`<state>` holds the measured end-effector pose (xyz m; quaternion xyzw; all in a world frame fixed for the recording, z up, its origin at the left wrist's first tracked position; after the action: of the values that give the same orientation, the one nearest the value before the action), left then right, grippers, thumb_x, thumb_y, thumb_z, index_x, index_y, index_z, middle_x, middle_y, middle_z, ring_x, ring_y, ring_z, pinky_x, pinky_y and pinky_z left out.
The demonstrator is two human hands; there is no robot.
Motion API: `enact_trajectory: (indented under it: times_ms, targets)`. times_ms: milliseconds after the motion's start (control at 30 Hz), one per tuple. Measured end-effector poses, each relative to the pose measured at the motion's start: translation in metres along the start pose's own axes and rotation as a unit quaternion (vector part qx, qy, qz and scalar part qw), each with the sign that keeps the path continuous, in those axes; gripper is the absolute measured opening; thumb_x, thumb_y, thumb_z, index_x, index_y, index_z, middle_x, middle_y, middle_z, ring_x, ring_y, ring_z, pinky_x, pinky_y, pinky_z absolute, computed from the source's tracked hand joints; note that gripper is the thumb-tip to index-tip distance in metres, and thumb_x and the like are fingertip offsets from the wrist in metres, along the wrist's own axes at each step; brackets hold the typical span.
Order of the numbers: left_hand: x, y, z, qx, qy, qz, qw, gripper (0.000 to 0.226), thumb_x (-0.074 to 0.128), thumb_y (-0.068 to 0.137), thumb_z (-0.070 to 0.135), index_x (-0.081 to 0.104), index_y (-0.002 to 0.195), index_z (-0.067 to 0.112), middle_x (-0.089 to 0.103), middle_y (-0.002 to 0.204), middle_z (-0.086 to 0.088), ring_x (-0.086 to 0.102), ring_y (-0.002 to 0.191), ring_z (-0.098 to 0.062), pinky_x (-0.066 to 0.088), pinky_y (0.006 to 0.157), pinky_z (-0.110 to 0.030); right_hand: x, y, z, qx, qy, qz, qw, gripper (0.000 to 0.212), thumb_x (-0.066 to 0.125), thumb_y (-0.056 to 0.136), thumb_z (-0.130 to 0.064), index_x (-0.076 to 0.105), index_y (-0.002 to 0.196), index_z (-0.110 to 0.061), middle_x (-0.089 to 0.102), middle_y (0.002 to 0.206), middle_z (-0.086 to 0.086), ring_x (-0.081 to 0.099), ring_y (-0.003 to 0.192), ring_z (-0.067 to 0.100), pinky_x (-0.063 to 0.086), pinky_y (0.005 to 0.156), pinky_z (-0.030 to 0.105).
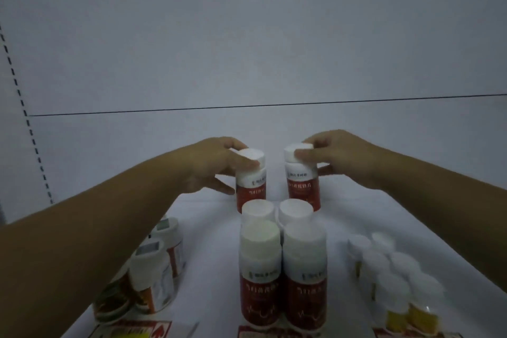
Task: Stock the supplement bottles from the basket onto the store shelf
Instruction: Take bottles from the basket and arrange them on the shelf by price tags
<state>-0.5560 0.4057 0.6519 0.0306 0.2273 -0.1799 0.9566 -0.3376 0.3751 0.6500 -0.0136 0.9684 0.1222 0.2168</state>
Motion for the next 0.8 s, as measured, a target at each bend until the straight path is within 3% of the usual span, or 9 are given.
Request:
enact_trajectory:
  times_ms: [133,300,433,500,567,633,733,800]
  targets:
    - [0.011,0.018,-0.019,-0.068,0.008,-0.048,0.996,0.030,0.072,0.076,0.009,0.062,0.104,0.014,0.067,0.106,-0.010,0.067,0.093,-0.025,0.059,0.063,-0.033,0.017,0.006,0.031,0.035,0.001,-0.086,0.996,0.022,0.071,0.078,-0.021,0.069,0.098,-0.011,0.071,0.098,0.003,0.067,0.086,0.013,0.055,0.062,0.018]
    - [0.023,0.022,-0.038,-0.106,0.013,-0.083,0.991,0.020,0.070,0.077,0.011,0.068,0.096,0.014,0.070,0.087,-0.005,0.070,0.066,-0.013,0.054,0.054,-0.026,0.033,0.007,0.048,0.047,0.011,-0.141,0.989,0.025,0.070,0.078,-0.018,0.066,0.102,-0.015,0.067,0.106,0.000,0.062,0.098,0.017,0.054,0.071,0.022]
    - [0.028,0.017,-0.040,-0.112,0.014,-0.070,0.991,0.022,0.067,0.081,0.028,0.069,0.102,0.019,0.069,0.099,-0.004,0.068,0.076,-0.014,0.055,0.061,-0.028,0.035,0.008,0.054,0.059,0.024,-0.162,0.985,0.024,0.066,0.082,-0.024,0.065,0.105,-0.016,0.067,0.108,0.000,0.061,0.102,0.016,0.053,0.080,0.025]
    - [0.033,0.012,-0.035,-0.109,0.020,-0.035,0.993,0.033,0.064,0.083,0.039,0.064,0.111,0.021,0.064,0.114,-0.004,0.063,0.091,-0.016,0.055,0.074,-0.032,0.036,0.006,0.055,0.057,0.019,-0.168,0.984,0.025,0.064,0.085,-0.028,0.065,0.107,-0.017,0.066,0.110,-0.001,0.060,0.104,0.016,0.053,0.083,0.025]
    - [0.034,0.004,-0.023,-0.074,0.045,0.050,0.995,0.045,0.060,0.085,0.043,0.057,0.123,0.019,0.057,0.126,-0.001,0.054,0.108,-0.018,0.049,0.091,-0.035,0.036,0.003,0.054,0.052,0.017,-0.158,0.986,0.028,0.062,0.086,-0.034,0.065,0.110,-0.019,0.065,0.112,-0.003,0.059,0.105,0.014,0.051,0.085,0.026]
    - [0.032,-0.010,-0.004,0.009,0.063,0.150,0.987,0.045,0.058,0.087,0.041,0.055,0.125,0.018,0.056,0.129,0.000,0.052,0.112,-0.017,0.044,0.097,-0.033,0.031,-0.002,0.050,0.043,0.015,-0.127,0.991,0.030,0.058,0.087,-0.041,0.064,0.109,-0.022,0.063,0.115,-0.004,0.058,0.106,0.013,0.049,0.090,0.028]
    - [0.039,-0.047,0.028,0.155,0.038,0.239,0.958,0.032,0.057,0.089,0.033,0.058,0.119,0.022,0.060,0.117,0.008,0.055,0.095,0.000,0.040,0.074,-0.014,0.009,-0.013,0.047,0.040,0.011,-0.037,0.998,0.037,0.057,0.086,-0.045,0.061,0.114,-0.020,0.058,0.121,0.001,0.054,0.111,0.018,0.044,0.101,0.037]
    - [0.059,-0.074,0.042,0.225,-0.020,0.218,0.950,0.023,0.055,0.091,0.029,0.060,0.113,0.027,0.063,0.115,0.012,0.054,0.097,0.008,0.039,0.075,-0.012,-0.009,-0.029,0.048,0.056,0.008,0.020,0.998,0.050,0.055,0.085,-0.050,0.056,0.122,-0.017,0.056,0.126,0.003,0.052,0.116,0.022,0.039,0.107,0.044]
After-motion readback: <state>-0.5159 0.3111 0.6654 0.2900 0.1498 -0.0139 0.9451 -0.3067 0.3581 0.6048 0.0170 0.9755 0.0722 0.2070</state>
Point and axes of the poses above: each hand's wrist, its own y-axis towards the middle knuckle, its own x-axis out of the palm, z = x × y, the point moved 4 cm from there along y, towards the middle knuckle
